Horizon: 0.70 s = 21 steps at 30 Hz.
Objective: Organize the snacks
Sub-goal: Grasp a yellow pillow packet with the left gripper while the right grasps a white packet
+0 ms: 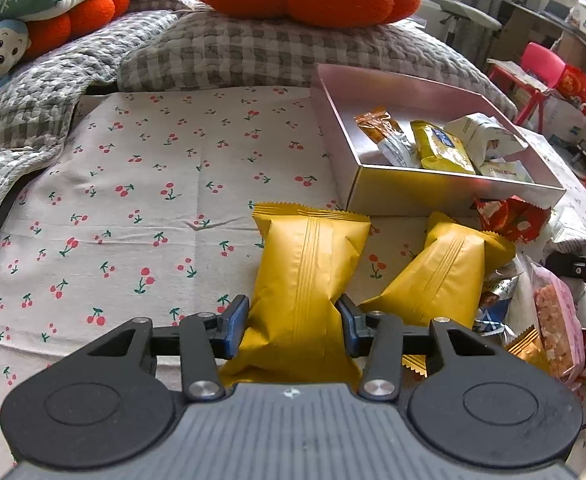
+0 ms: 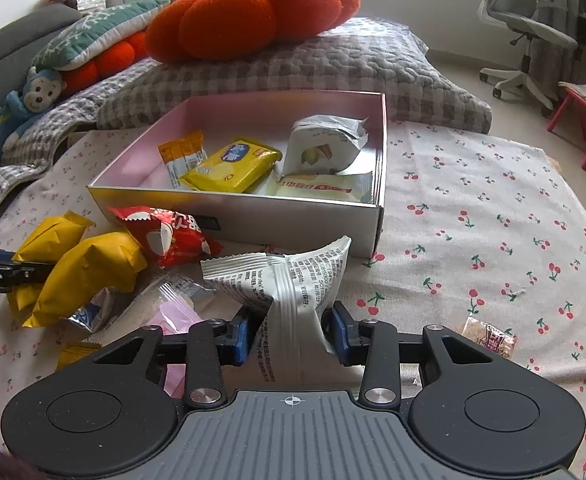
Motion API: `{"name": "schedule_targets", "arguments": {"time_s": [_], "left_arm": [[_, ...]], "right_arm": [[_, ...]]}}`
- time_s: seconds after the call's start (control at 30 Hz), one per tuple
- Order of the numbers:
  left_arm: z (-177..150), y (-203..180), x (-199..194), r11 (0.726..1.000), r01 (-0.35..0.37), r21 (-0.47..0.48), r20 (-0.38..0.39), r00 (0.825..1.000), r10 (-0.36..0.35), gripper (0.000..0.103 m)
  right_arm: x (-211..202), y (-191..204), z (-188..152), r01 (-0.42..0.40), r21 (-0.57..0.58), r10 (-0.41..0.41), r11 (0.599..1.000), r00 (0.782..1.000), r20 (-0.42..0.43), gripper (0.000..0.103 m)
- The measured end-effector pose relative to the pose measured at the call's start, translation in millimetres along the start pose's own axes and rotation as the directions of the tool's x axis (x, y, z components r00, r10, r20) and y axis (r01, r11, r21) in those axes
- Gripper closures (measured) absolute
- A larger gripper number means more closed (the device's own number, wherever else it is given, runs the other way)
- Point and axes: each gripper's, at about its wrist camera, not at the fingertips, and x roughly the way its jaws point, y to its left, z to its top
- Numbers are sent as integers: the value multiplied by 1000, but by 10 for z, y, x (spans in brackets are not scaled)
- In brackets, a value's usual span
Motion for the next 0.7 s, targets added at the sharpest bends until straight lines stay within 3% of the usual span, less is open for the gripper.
{"name": "schedule_targets", "arguments": {"time_s": [0.7], "left_arm": [[217,-41,-212,999,16,-39,71,997,-13,62]], "right_arm": [[-263,-86,197,-11,57,7,998,998,69,66]]}}
